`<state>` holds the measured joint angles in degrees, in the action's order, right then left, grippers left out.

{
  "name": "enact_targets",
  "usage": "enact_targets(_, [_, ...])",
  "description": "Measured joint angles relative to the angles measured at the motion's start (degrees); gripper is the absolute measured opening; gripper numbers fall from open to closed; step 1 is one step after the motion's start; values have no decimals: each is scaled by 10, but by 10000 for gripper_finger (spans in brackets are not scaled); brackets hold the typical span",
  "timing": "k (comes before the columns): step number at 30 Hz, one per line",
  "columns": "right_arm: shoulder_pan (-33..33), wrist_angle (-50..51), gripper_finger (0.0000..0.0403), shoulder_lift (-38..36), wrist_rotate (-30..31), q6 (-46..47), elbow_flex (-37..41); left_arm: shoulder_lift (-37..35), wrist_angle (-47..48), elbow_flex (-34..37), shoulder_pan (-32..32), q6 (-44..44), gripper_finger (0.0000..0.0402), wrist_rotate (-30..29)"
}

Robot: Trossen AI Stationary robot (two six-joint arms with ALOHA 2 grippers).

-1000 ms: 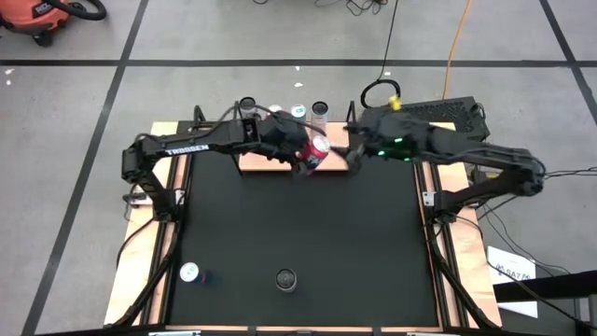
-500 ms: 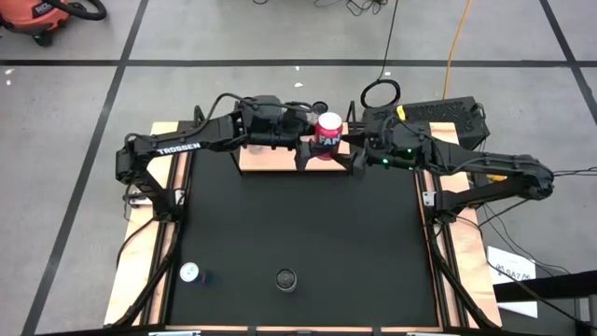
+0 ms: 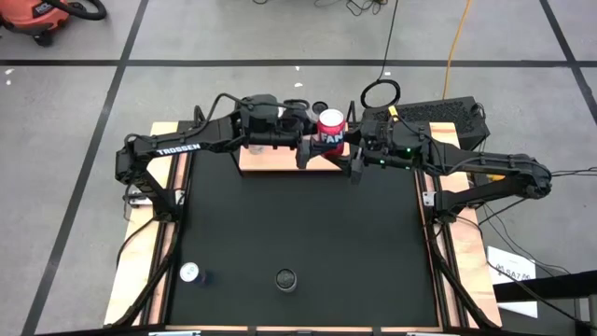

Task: Place canned beverage on shelf
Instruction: Put the red soda can aligned with the other red soda cans on the shelf

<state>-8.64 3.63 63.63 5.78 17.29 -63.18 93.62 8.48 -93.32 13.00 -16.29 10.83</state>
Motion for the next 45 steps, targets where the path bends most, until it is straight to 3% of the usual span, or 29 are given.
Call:
enact_targets(9, [0,1,283,2,-1,-1,0,5,-5,0,-2,-21,277,1])
enact_targets(14, [0,39,277,2,5,-12,-2,7,3,0,0,-12,281,-1])
enact_targets(26, [0,94,283,5,35,-48,2,-3,0,-1,13,-16,394,-9])
enact_targets(41, [0,81,283,4,32,-61,0,0,4,-1,18,-14,390,-3])
enact_targets(45, [0,81,283,4,32,-61,0,0,-5,0,20,-15,365,-3])
